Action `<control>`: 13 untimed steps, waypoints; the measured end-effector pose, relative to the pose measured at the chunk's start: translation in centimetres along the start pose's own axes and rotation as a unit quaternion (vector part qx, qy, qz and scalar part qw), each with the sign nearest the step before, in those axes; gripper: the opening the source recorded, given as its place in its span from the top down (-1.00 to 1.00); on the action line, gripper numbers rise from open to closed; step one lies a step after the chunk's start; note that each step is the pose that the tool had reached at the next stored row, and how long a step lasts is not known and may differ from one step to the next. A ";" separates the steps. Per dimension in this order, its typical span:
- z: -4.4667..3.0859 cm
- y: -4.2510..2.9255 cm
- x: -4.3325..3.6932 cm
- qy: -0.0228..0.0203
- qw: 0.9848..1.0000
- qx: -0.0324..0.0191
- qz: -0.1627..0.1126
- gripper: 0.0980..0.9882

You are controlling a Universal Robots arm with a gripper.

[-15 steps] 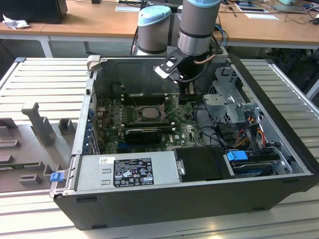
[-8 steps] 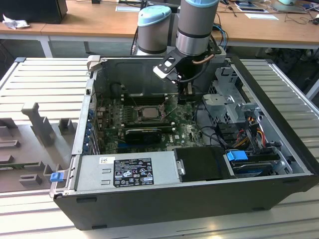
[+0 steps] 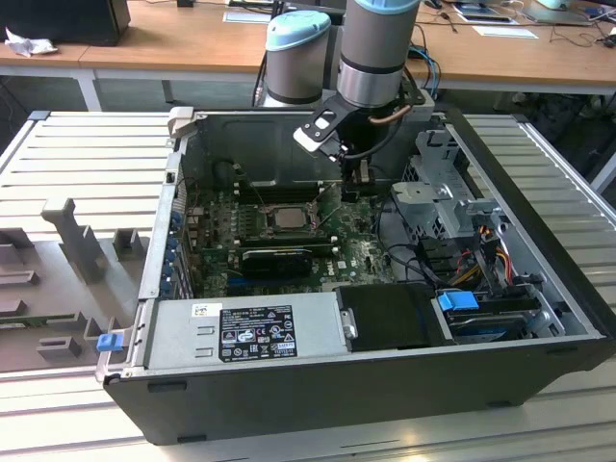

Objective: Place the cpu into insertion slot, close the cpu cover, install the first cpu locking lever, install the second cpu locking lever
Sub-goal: 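Close the cpu cover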

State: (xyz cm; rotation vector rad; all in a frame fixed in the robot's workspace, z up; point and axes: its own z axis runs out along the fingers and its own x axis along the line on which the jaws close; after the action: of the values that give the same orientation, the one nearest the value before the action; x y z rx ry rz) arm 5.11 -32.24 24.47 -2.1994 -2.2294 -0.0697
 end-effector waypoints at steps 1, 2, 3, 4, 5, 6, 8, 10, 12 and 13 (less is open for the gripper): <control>0.00 -0.01 0.00 0.000 1.000 0.000 0.000 0.98; 0.00 -0.04 0.00 0.000 1.000 0.000 0.000 0.98; 0.00 -0.05 0.00 0.000 1.000 0.000 0.000 0.98; 0.01 -0.08 0.00 0.000 1.000 0.000 0.000 0.98; 0.01 -0.13 0.00 0.000 1.000 0.000 0.000 0.98; 0.01 -0.22 0.01 0.000 1.000 0.000 0.000 0.98; 0.00 -0.68 0.01 0.000 1.000 0.000 0.000 0.98; -0.02 -1.19 0.02 0.000 1.000 0.000 0.000 0.98; -0.02 -1.59 0.02 0.000 1.000 0.000 0.000 0.98; -0.03 -2.00 0.03 0.000 1.000 0.000 0.000 0.98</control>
State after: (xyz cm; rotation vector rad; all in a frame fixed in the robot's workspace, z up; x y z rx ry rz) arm 3.11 -32.24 24.45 -2.1995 -2.2293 -0.0697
